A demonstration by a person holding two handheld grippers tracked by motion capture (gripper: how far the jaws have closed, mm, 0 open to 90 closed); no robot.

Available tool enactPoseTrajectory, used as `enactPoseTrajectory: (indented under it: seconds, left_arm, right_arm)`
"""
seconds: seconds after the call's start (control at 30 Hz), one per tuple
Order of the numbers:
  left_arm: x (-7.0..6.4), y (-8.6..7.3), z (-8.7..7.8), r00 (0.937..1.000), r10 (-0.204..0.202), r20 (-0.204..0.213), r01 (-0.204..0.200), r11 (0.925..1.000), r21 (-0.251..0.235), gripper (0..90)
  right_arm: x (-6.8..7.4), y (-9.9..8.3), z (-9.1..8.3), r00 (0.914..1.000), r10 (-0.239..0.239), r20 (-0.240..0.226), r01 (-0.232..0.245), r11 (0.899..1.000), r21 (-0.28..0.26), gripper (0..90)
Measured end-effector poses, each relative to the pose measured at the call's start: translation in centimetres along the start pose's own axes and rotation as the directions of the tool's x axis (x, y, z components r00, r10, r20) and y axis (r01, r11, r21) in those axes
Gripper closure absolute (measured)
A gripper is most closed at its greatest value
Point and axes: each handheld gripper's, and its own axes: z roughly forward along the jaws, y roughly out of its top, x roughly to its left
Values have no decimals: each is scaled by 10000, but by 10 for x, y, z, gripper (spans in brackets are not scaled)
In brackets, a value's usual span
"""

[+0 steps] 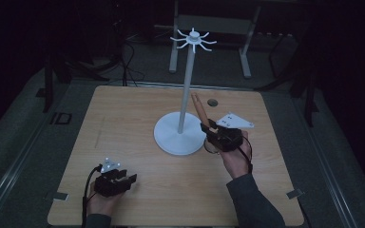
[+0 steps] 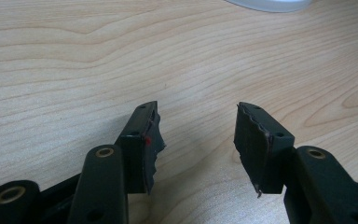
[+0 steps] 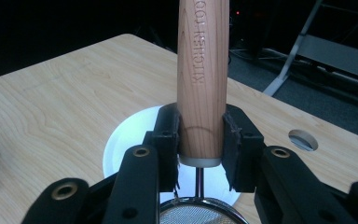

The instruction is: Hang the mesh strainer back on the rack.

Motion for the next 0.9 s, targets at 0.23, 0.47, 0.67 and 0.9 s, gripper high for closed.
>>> enactPoseTrajectory:
  seconds: [0.23, 0.47, 0.67, 0.9]
  left_arm:
    - [0, 0, 0, 10000, 7, 3, -7, 10000, 1, 501]
    - [0, 0, 0, 10000, -2, 8, 2, 10000, 9, 501]
    - [0, 0, 0, 10000, -1, 1, 1, 10000, 1, 501]
    - [0, 0, 0, 10000, -13, 6, 13, 10000, -26, 501]
  right_arm:
    - [-1, 5, -1, 10000, 38, 88, -37, 9999, -155, 692]
    - [-3, 10, -3, 9999, 42, 149, -37, 9996, -274, 692]
    - [-4, 15, -4, 9997, 105, 218, -96, 9991, -409, 692]
    - [-5, 19, -6, 9994, 160, 297, -144, 9985, -532, 692]
